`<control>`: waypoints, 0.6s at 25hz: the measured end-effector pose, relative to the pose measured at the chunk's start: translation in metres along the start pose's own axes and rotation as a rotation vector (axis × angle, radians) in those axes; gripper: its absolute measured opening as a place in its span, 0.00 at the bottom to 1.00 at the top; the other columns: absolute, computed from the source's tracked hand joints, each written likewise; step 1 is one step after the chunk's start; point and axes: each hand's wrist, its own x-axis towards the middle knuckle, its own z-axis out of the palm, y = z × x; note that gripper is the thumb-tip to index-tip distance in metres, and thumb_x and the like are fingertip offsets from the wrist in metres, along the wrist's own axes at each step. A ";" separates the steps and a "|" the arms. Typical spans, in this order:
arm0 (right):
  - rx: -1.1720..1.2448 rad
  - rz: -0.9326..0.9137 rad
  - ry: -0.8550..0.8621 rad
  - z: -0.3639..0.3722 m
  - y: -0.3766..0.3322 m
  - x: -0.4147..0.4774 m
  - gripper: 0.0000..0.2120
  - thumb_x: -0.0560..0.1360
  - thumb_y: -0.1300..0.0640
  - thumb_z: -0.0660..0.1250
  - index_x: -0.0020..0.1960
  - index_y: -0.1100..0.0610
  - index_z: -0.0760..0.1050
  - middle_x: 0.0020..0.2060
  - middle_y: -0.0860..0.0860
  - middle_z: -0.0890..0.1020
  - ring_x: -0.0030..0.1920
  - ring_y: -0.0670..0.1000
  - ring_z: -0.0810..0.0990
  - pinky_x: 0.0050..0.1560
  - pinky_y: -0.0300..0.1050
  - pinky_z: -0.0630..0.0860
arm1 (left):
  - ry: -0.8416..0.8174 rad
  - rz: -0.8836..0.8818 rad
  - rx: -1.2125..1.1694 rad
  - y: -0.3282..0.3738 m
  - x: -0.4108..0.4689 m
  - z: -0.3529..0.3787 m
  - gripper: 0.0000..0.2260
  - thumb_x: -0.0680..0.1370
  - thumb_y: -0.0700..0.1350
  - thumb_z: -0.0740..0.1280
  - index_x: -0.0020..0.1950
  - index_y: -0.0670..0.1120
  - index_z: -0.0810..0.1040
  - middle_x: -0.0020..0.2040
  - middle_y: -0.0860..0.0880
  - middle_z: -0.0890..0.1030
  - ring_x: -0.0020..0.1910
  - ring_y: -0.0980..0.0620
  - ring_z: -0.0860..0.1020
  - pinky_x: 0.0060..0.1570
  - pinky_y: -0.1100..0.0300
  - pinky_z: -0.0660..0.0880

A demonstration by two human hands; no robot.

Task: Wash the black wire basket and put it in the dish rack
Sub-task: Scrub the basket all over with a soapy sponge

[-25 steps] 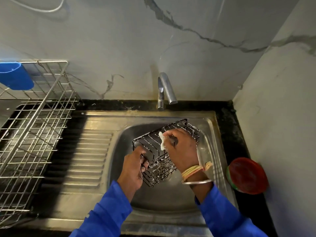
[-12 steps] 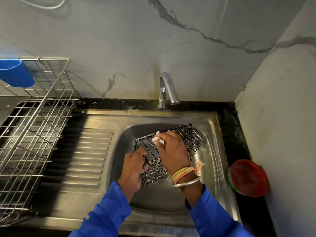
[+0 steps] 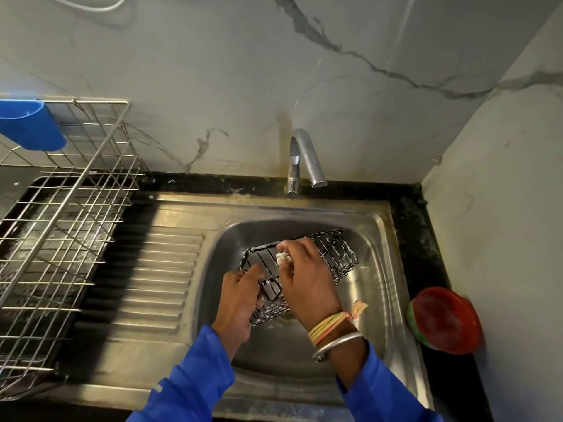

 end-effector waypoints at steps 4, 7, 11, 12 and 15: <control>0.017 0.078 0.016 -0.001 0.000 0.009 0.12 0.79 0.59 0.62 0.61 0.59 0.78 0.56 0.52 0.74 0.54 0.48 0.76 0.60 0.41 0.74 | -0.016 0.005 0.004 0.000 -0.004 0.000 0.14 0.78 0.39 0.65 0.32 0.42 0.72 0.22 0.51 0.68 0.23 0.54 0.64 0.24 0.64 0.64; 0.039 0.189 -0.030 -0.006 0.007 0.012 0.13 0.79 0.56 0.63 0.62 0.58 0.77 0.57 0.52 0.73 0.54 0.48 0.75 0.60 0.41 0.74 | -0.007 0.019 0.024 -0.001 -0.003 -0.003 0.16 0.79 0.39 0.65 0.30 0.44 0.70 0.22 0.51 0.68 0.21 0.56 0.64 0.24 0.65 0.64; 0.015 0.175 -0.033 -0.008 0.007 0.013 0.12 0.77 0.60 0.65 0.59 0.56 0.79 0.55 0.51 0.77 0.53 0.48 0.77 0.58 0.42 0.75 | -0.013 0.031 0.050 -0.006 -0.001 -0.003 0.17 0.78 0.39 0.66 0.30 0.44 0.69 0.23 0.50 0.67 0.21 0.56 0.64 0.25 0.63 0.65; 0.036 0.184 -0.003 -0.009 0.007 0.013 0.11 0.76 0.62 0.65 0.57 0.57 0.80 0.53 0.51 0.79 0.52 0.49 0.78 0.57 0.42 0.76 | -0.010 0.036 0.054 -0.006 -0.001 -0.003 0.17 0.78 0.39 0.66 0.30 0.44 0.68 0.23 0.50 0.66 0.21 0.55 0.64 0.26 0.62 0.65; 0.023 -0.015 -0.014 -0.003 -0.018 -0.003 0.09 0.75 0.64 0.66 0.55 0.59 0.80 0.52 0.53 0.79 0.51 0.50 0.78 0.53 0.44 0.79 | -0.010 0.049 -0.007 -0.003 -0.001 -0.003 0.17 0.80 0.38 0.64 0.30 0.43 0.70 0.23 0.49 0.68 0.21 0.56 0.65 0.22 0.64 0.64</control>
